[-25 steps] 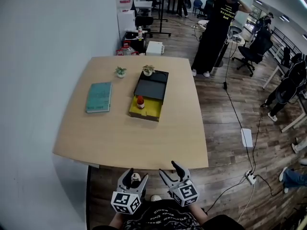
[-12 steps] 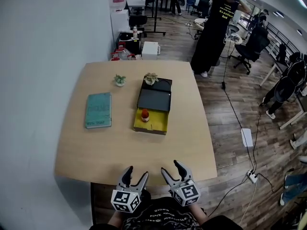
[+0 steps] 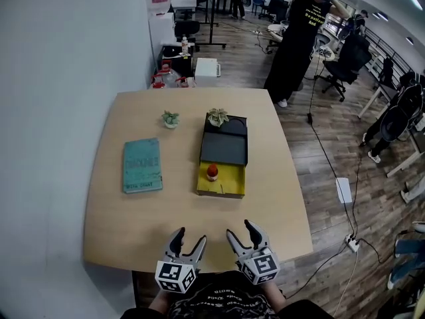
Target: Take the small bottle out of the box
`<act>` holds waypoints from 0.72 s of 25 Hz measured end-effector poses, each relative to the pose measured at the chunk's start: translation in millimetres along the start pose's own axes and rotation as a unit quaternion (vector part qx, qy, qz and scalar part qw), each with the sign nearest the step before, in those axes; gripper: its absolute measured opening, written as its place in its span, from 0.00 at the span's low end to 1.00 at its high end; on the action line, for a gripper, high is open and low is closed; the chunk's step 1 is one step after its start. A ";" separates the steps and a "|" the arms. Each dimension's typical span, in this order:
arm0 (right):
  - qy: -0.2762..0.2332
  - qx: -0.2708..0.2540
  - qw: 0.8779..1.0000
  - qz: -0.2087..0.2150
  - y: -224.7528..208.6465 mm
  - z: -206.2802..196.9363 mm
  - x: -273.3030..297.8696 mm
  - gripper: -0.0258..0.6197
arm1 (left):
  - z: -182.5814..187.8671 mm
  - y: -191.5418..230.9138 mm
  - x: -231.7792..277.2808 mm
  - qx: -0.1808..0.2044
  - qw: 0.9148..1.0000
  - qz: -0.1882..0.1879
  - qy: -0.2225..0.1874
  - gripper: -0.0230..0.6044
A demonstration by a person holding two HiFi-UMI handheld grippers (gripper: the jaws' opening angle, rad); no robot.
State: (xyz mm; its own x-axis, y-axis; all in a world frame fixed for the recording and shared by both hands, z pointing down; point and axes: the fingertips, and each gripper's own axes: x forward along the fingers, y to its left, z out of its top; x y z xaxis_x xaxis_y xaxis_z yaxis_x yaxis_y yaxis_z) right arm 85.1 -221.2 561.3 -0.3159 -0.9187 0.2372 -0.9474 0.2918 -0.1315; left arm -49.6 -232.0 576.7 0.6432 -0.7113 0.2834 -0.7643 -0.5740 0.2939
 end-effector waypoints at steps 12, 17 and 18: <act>-0.007 -0.012 1.000 0.020 -7.3 37.9 60.9 0.45 | 14.5 40.7 21.5 0.001 1.000 0.022 0.007 0.51; -0.002 -0.019 0.999 0.028 -14.2 51.3 80.9 0.45 | 19.0 45.9 27.5 0.004 0.999 0.037 0.021 0.51; 0.000 -0.022 0.999 0.031 -15.2 53.9 85.7 0.45 | 17.6 47.1 28.9 0.009 0.999 0.041 0.028 0.51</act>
State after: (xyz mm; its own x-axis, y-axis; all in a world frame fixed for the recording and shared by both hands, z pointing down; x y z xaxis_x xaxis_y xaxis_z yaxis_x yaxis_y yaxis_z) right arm 75.2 -318.7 531.7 -0.3750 -0.8981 0.2298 -0.9270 0.3604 -0.1042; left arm -67.8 -286.8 582.7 0.5790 -0.7334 0.3563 -0.8154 -0.5218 0.2507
